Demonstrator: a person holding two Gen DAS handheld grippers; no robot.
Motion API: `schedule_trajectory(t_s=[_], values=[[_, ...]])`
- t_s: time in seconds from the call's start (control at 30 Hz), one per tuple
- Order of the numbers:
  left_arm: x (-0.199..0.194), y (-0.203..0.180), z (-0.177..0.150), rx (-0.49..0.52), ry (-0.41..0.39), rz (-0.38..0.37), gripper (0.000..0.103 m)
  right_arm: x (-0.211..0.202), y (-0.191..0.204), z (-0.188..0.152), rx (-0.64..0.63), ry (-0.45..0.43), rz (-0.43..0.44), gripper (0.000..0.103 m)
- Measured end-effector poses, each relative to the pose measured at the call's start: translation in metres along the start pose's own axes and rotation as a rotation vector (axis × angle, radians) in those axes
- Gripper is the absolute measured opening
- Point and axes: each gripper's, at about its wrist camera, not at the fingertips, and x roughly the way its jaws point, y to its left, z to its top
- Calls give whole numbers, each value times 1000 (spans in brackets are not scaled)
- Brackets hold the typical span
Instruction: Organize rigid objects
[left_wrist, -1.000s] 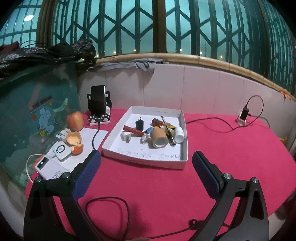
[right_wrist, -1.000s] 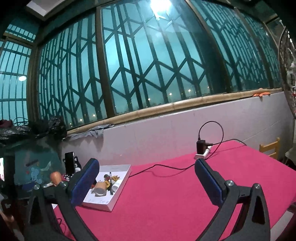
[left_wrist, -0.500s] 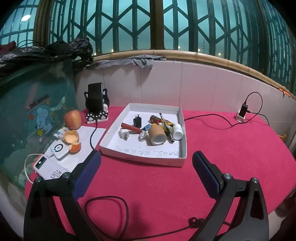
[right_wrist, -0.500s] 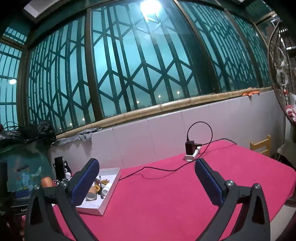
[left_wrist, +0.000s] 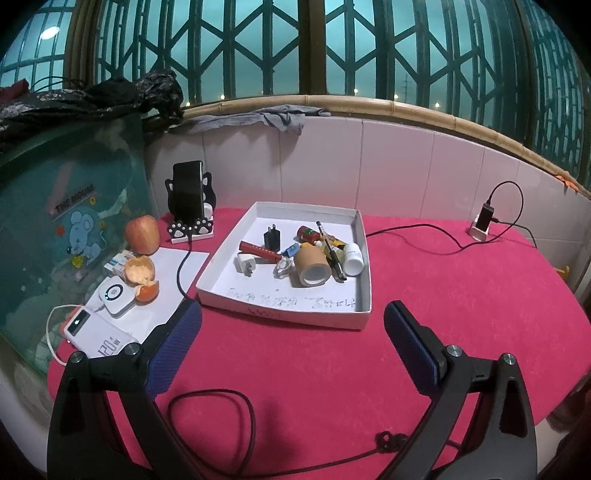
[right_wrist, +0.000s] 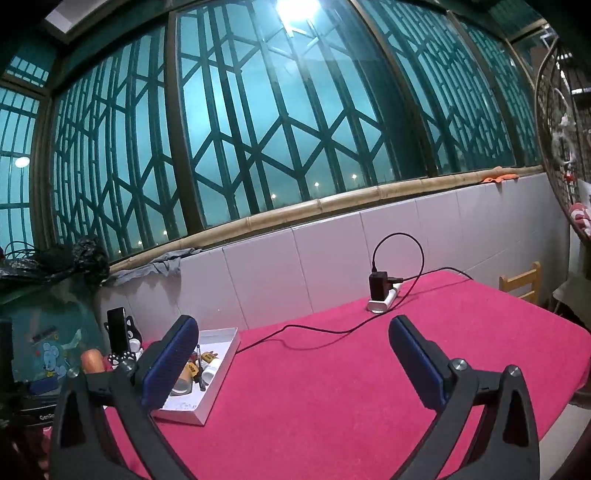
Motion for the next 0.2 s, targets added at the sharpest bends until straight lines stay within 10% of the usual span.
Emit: schedule_trajectory(t_s=[0.2], values=[[-1,-4,1,17,-8,-17,100,3,-4,0,9,13,0,103]])
